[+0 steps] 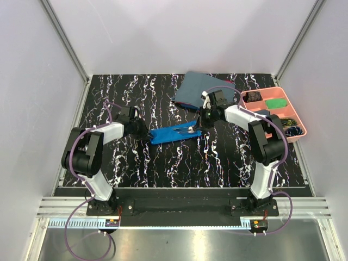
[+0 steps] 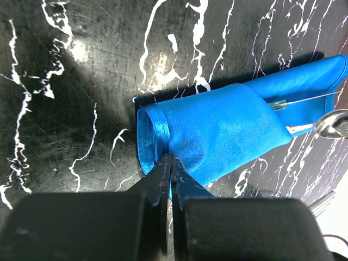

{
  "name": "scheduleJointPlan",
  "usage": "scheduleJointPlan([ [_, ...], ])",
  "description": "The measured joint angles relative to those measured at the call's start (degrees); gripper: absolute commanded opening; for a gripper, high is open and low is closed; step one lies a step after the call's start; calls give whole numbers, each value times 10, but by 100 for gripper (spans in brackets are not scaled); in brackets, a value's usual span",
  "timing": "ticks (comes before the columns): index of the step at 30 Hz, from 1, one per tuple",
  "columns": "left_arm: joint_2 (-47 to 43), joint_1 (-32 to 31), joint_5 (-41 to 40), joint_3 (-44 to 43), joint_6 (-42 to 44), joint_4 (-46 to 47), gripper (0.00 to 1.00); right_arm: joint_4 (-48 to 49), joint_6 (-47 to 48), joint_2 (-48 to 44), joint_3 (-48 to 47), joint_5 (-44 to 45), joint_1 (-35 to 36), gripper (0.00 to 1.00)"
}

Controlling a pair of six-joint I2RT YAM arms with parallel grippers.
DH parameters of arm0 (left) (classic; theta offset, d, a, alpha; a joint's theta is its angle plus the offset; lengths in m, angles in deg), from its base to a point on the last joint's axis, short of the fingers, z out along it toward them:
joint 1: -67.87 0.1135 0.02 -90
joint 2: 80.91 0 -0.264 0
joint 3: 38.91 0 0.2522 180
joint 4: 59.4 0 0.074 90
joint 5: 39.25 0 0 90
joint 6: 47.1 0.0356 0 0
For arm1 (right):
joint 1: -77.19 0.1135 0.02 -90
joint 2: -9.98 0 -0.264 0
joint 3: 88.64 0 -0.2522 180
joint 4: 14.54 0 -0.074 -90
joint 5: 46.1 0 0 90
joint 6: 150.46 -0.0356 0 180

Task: Fold the napkin into a case and place the utensils inside
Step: Insert the spoon into the folded napkin.

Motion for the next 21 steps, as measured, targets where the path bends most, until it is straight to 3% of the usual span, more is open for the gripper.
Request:
scheduleJointPlan([
  [6,0,-3,0,1,0,0,0,19,-19,31,-10,-24,11,1],
  [10,0,-3,0,1,0,0,1,23,-28,40,-14,-30,14,19],
  [11,0,-3,0,1,0,0,4,24,-29,40,-14,-29,15,30],
  [14,-11,-4,-4,1,7,-5,20,24,-29,40,-14,-18,15,44],
  [19,-81,-4,-17,8,17,-23,37,-14,-13,30,-18,33,15,58],
  [21,-121,-6,-20,8,22,-27,39,-39,-3,14,-26,58,16,79],
])
